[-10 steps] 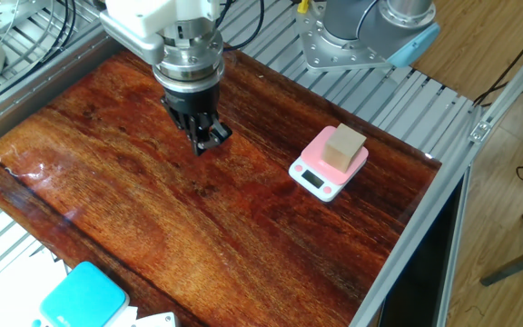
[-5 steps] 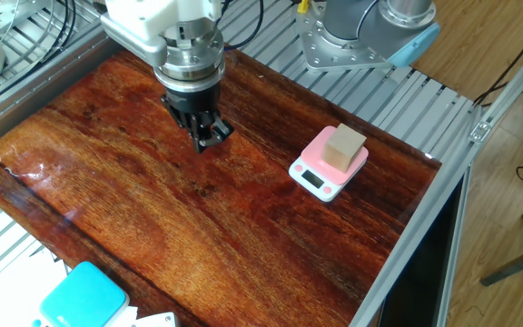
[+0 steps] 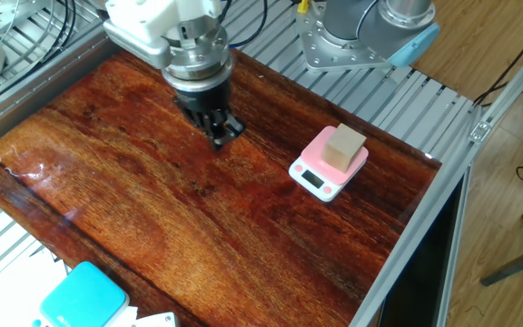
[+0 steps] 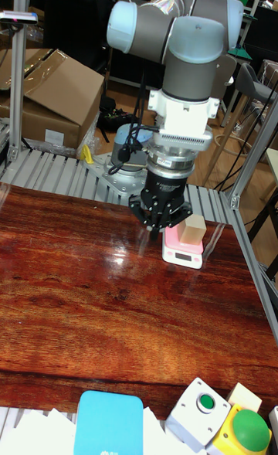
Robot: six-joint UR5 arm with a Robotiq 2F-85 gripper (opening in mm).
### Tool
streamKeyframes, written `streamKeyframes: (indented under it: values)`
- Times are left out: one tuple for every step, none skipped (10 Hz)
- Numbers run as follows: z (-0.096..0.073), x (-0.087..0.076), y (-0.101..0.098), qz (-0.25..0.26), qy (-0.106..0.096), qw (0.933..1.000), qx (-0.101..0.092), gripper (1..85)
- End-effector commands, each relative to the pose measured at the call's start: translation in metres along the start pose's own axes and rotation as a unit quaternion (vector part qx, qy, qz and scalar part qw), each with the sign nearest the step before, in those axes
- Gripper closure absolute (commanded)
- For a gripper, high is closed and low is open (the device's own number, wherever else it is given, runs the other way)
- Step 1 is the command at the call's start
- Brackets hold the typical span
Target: Remove the object from the scale
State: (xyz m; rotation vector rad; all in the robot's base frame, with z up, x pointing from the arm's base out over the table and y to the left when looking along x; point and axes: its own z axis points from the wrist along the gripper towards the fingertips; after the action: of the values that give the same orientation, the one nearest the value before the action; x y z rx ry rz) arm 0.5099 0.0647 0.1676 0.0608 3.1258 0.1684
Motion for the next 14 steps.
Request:
streamKeyframes:
  values:
    - [0.003,0.037,0.030,0.019,-0.011,0.9998,0.001,84.7]
    - [0.013,0.041,0.033,0.019,-0.022,0.9995,0.016,84.3]
    - [0.022,0.043,0.038,0.015,-0.023,0.9993,0.024,84.3]
    - [0.022,0.038,0.036,0.011,-0.032,0.9990,0.029,84.7]
    - [0.022,0.039,0.040,-0.009,-0.029,0.9993,0.022,84.7]
    - [0.022,0.044,0.041,-0.046,-0.019,0.9985,0.021,84.3]
    - [0.023,0.047,0.049,-0.097,-0.013,0.9952,0.006,77.0]
    - [0.023,0.054,0.054,-0.146,-0.001,0.9893,-0.006,59.7]
    - [0.023,0.059,0.053,-0.177,0.008,0.9843,-0.004,50.3]
    - [0.021,0.061,0.059,-0.167,0.008,0.9859,-0.016,50.3]
    - [0.007,0.086,0.057,-0.152,0.015,0.9882,0.002,49.7]
    - [-0.001,0.113,0.073,-0.124,0.013,0.9922,0.002,49.3]
    - [-0.002,0.135,0.087,-0.103,0.009,0.9946,0.007,48.0]
    - [0.004,0.144,0.101,-0.087,-0.008,0.9961,0.015,46.3]
